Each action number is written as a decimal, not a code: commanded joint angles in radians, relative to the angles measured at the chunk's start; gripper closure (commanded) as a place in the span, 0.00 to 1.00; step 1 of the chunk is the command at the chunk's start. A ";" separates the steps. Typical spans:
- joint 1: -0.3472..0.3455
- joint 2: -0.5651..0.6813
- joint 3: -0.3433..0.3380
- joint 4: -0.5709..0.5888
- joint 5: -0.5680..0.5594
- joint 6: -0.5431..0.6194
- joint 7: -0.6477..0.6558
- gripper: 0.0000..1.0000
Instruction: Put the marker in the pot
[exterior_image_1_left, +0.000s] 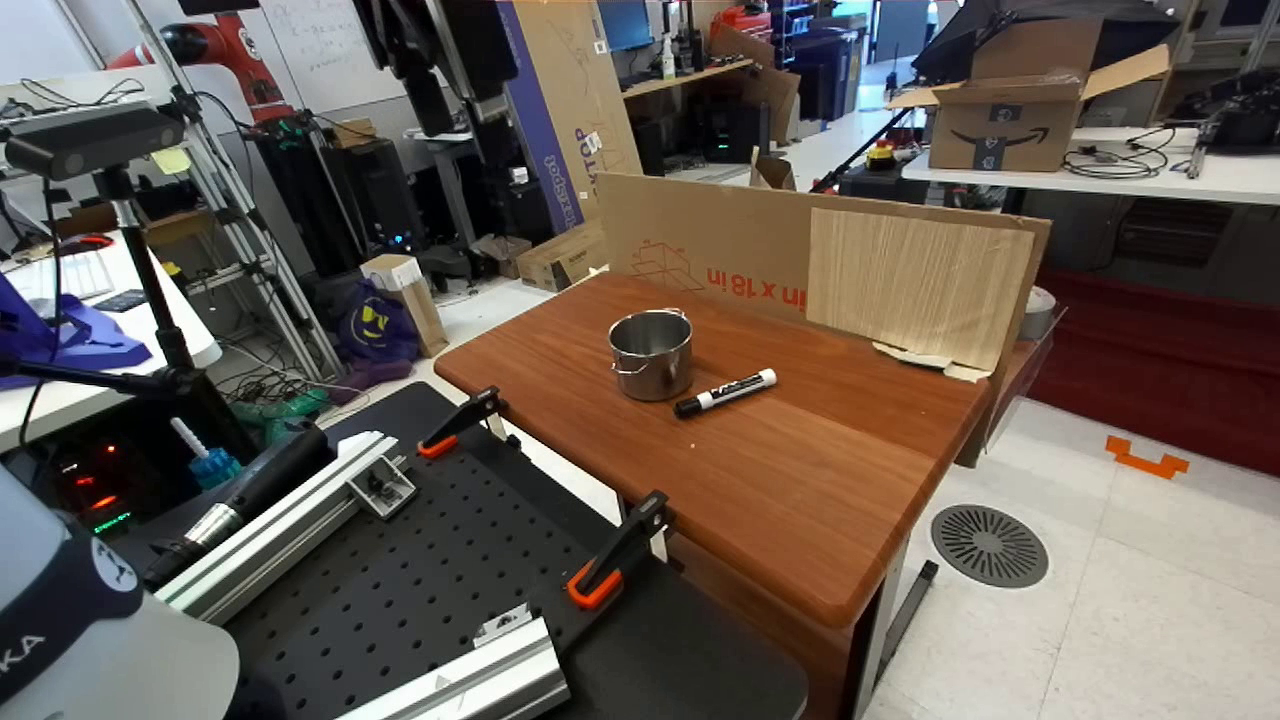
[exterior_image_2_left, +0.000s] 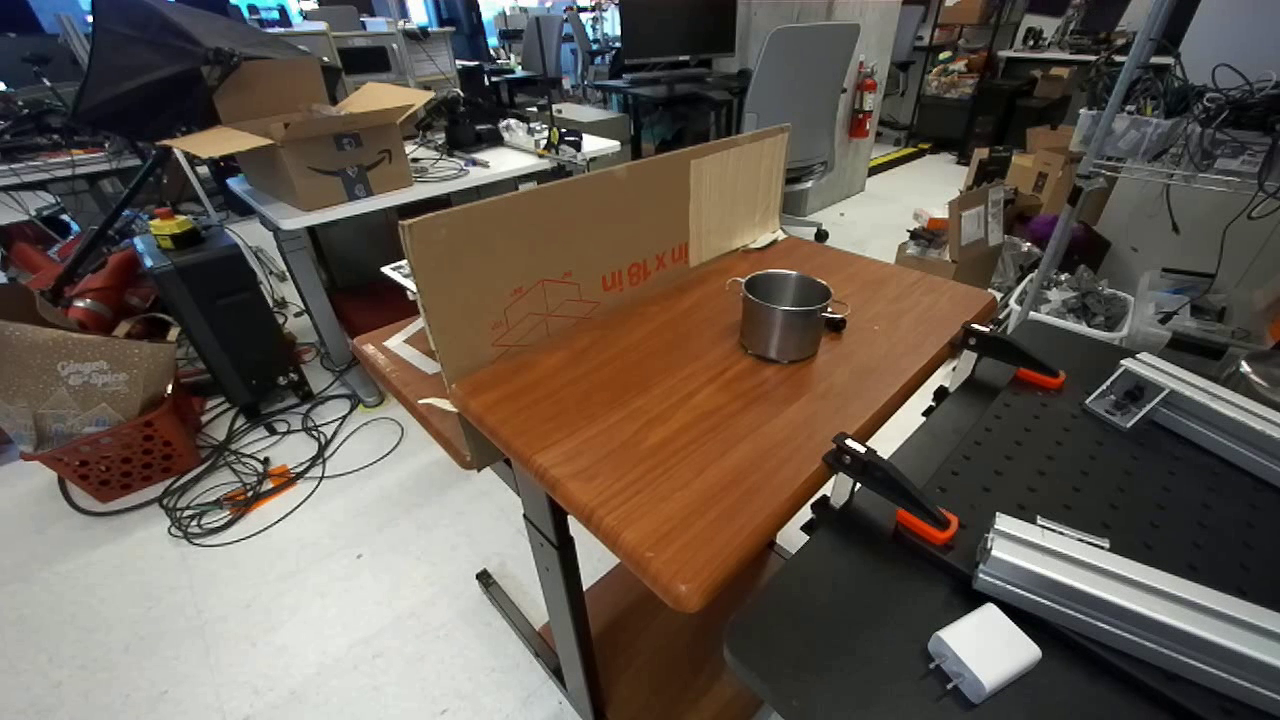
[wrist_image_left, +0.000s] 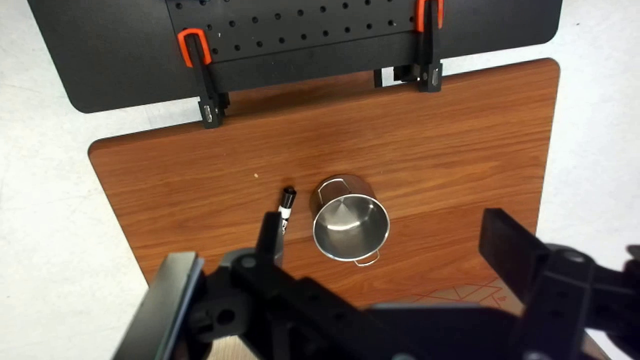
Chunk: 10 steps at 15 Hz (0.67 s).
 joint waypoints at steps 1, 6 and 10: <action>-0.002 0.133 -0.047 0.052 0.032 0.071 -0.025 0.00; 0.002 0.352 -0.113 0.172 0.097 0.146 -0.047 0.00; -0.002 0.543 -0.118 0.300 0.178 0.190 -0.032 0.00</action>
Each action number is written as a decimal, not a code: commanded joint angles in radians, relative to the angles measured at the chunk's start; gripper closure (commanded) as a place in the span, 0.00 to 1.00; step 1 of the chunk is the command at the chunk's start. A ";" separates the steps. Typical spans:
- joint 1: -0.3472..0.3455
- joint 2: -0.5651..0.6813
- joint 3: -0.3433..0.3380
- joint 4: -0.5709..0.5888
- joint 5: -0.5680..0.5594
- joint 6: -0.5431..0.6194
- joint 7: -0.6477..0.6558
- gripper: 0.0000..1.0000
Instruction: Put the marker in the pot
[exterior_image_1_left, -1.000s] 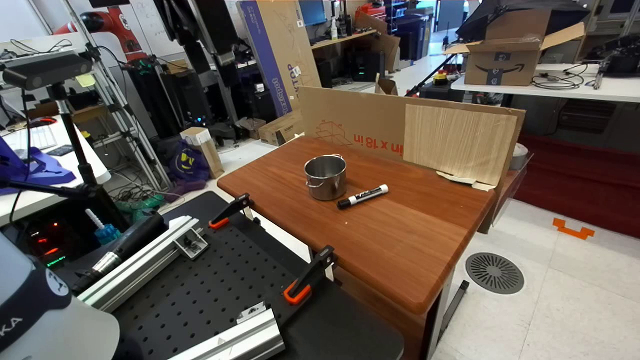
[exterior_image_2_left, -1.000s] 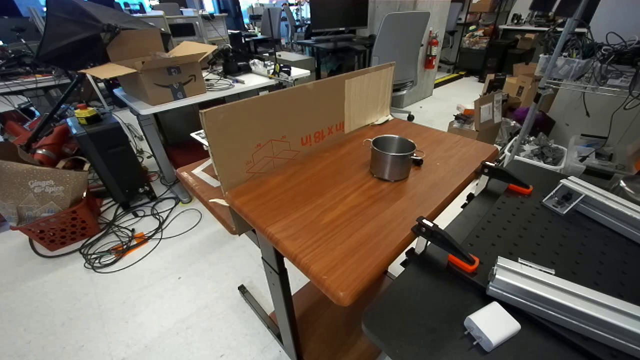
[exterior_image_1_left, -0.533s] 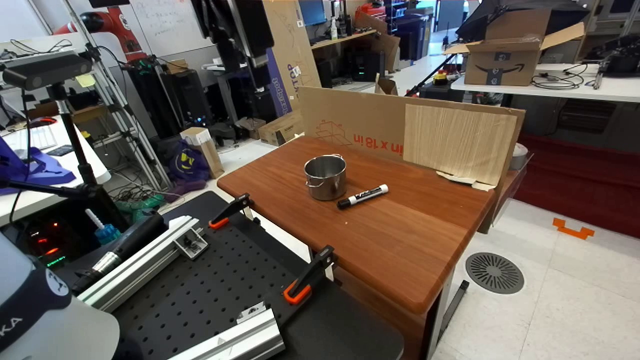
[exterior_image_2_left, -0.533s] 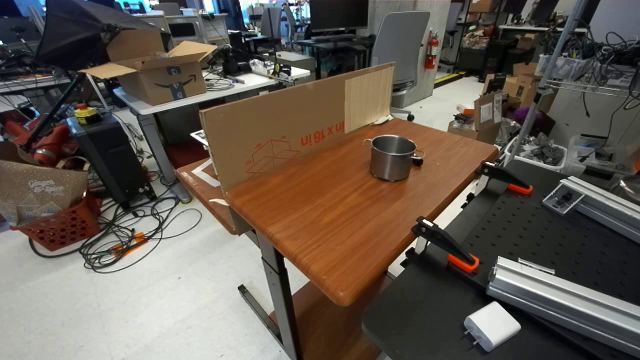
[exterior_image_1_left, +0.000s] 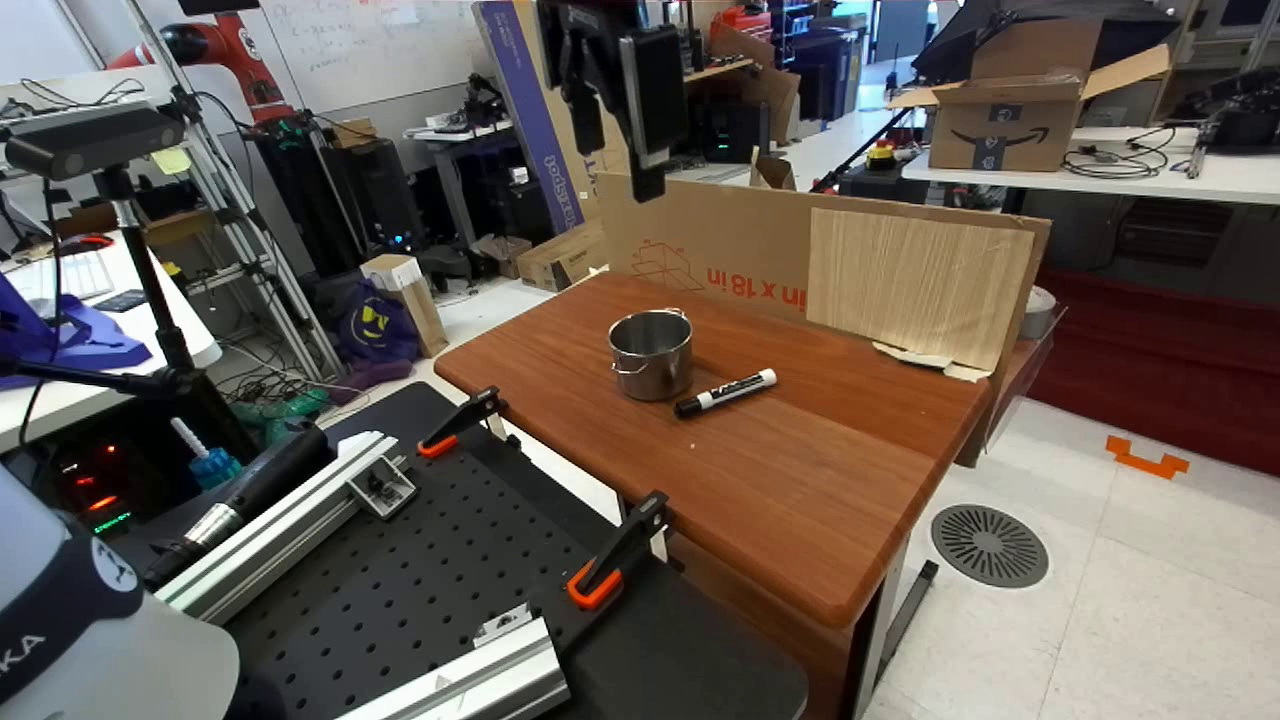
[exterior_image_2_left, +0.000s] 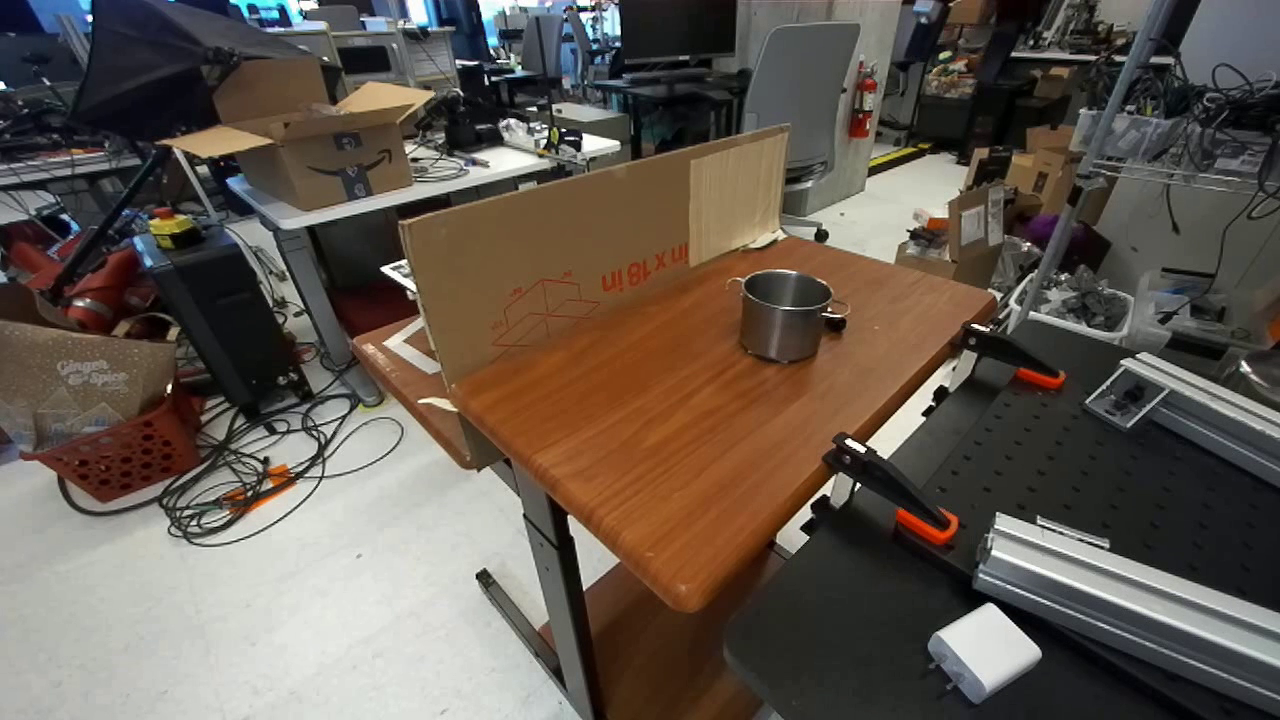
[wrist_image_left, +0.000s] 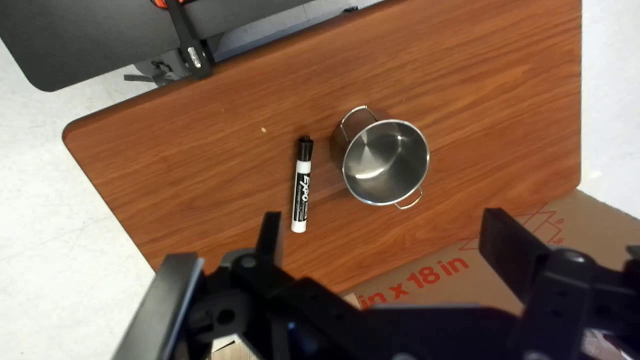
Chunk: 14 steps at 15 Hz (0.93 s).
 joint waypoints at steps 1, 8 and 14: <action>-0.003 0.181 0.000 0.129 0.078 0.025 -0.006 0.00; -0.038 0.455 0.024 0.310 0.115 0.020 0.018 0.00; -0.074 0.619 0.039 0.406 0.117 0.027 0.053 0.00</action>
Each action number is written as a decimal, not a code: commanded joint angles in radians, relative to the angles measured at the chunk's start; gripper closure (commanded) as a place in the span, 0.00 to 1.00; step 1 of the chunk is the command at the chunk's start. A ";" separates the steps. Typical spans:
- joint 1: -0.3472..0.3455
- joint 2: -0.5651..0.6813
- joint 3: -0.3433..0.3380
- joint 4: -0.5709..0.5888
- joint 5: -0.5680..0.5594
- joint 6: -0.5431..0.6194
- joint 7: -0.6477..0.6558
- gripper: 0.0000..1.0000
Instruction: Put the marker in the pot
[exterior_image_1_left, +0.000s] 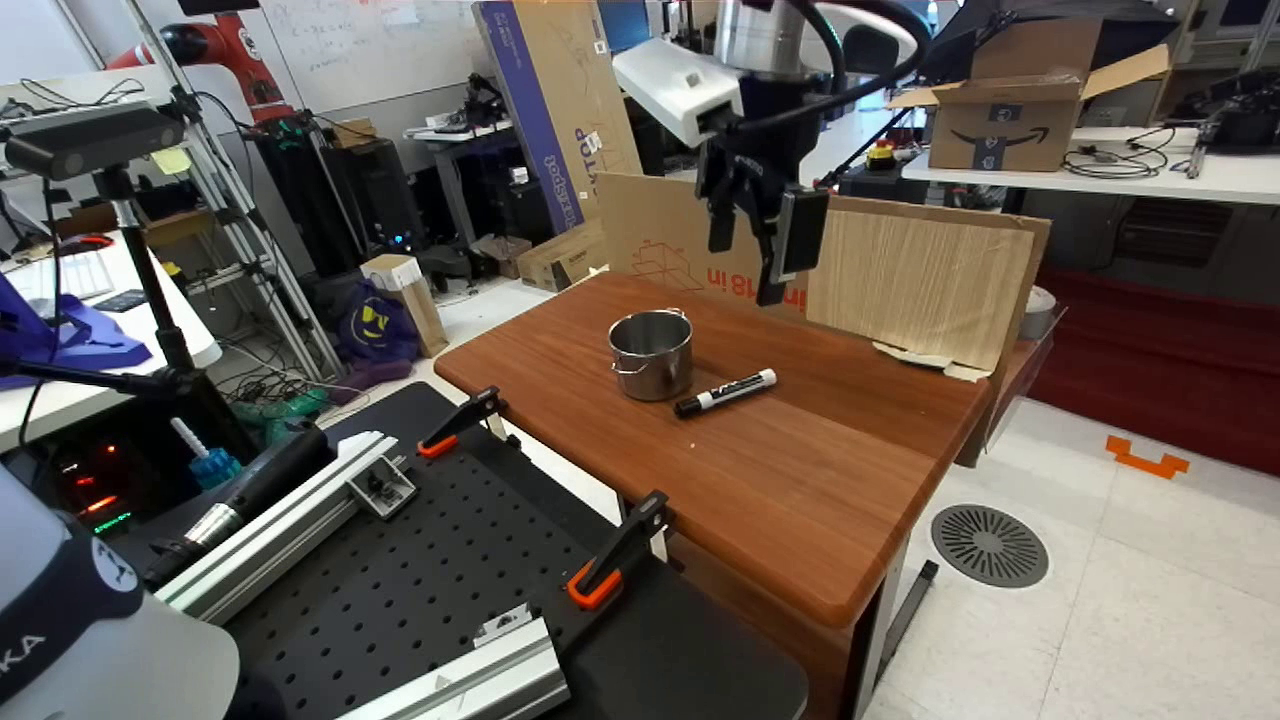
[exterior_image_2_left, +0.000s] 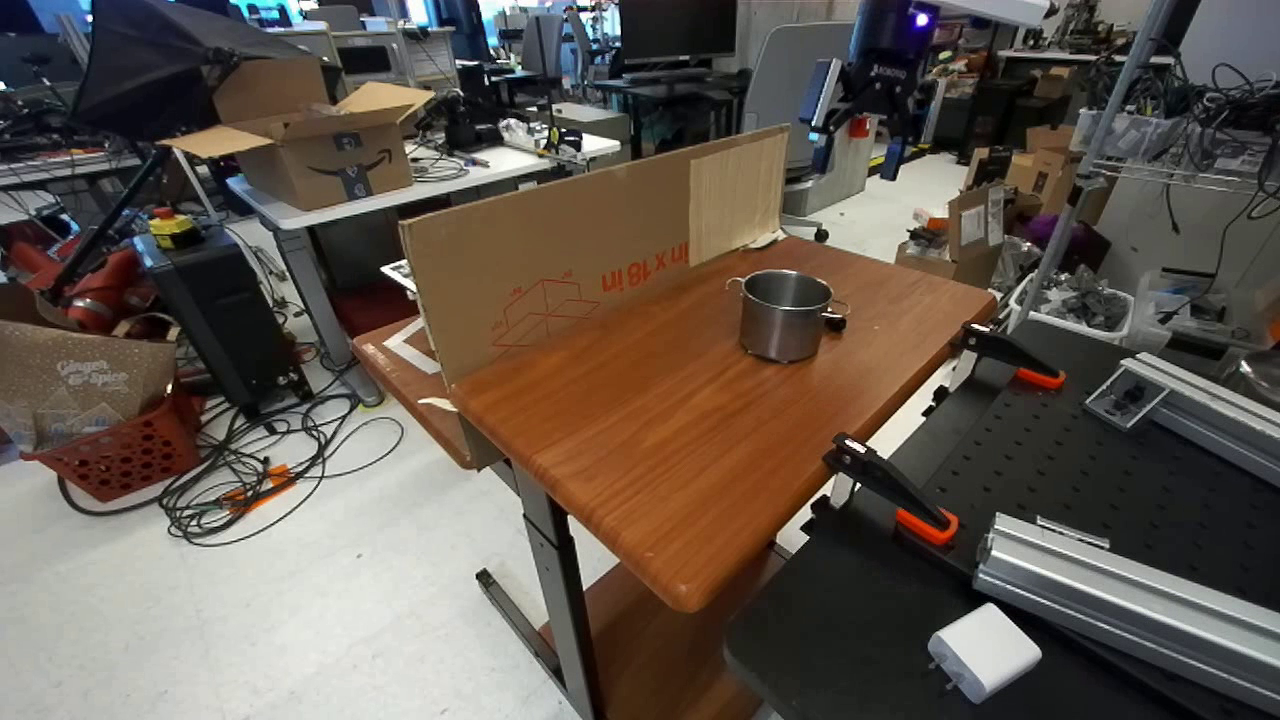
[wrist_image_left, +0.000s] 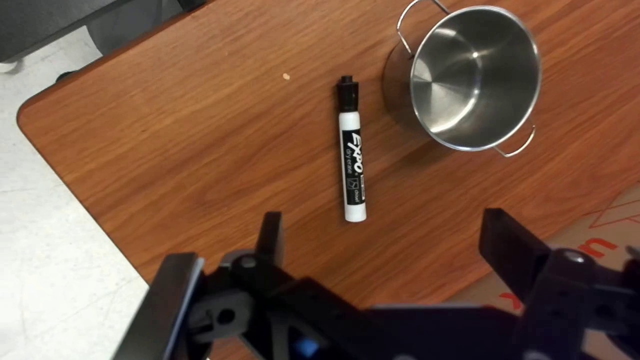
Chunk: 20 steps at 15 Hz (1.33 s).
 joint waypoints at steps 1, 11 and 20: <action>-0.032 0.078 0.029 0.056 0.013 0.006 0.037 0.00; -0.023 0.240 0.059 0.123 -0.010 0.078 0.136 0.00; -0.014 0.361 0.053 0.188 -0.028 0.126 0.210 0.00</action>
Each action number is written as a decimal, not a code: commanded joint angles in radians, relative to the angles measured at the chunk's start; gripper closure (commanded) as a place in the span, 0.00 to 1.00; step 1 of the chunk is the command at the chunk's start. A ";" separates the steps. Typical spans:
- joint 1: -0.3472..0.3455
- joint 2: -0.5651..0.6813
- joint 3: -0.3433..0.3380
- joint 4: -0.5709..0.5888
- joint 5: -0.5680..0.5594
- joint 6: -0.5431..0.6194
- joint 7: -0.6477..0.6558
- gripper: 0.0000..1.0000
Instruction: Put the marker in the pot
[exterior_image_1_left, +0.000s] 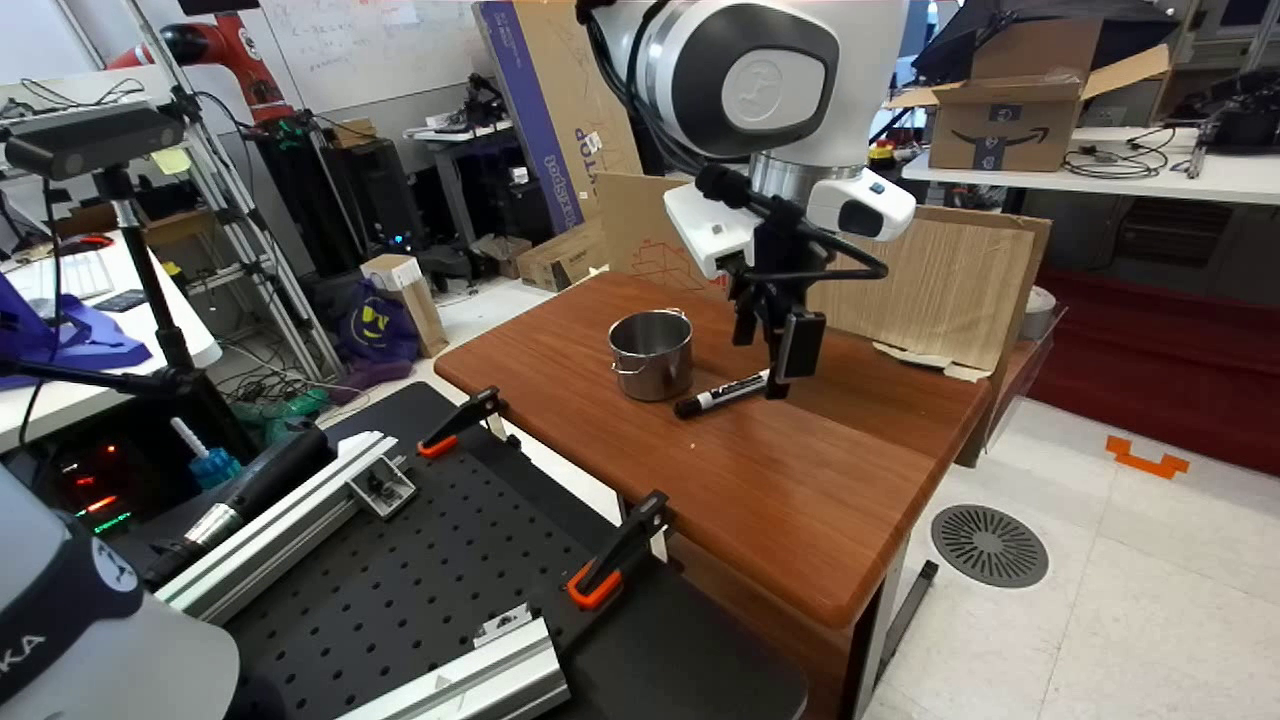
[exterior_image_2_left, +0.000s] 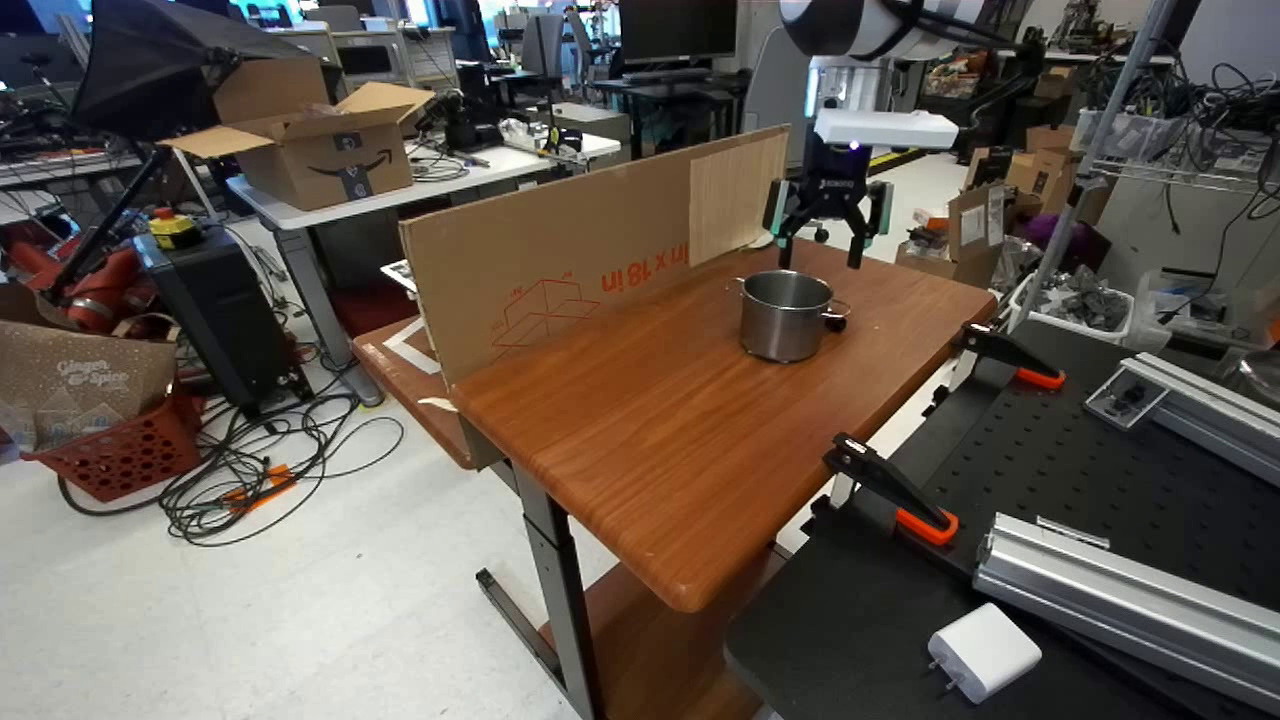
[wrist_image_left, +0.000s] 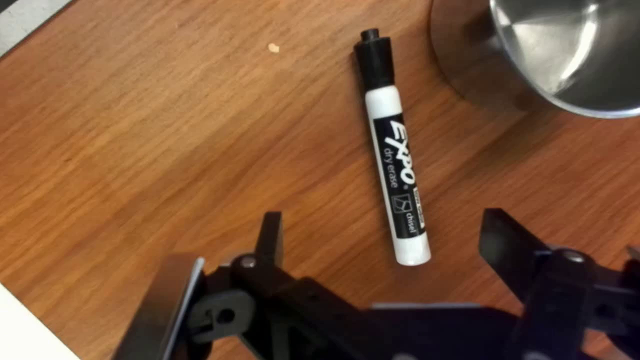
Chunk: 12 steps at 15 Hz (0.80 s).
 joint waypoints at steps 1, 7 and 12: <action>0.000 0.047 0.004 0.036 -0.025 0.033 0.049 0.00; 0.016 0.093 0.002 0.067 -0.048 0.034 0.080 0.00; 0.031 0.115 -0.010 0.090 -0.094 0.033 0.098 0.42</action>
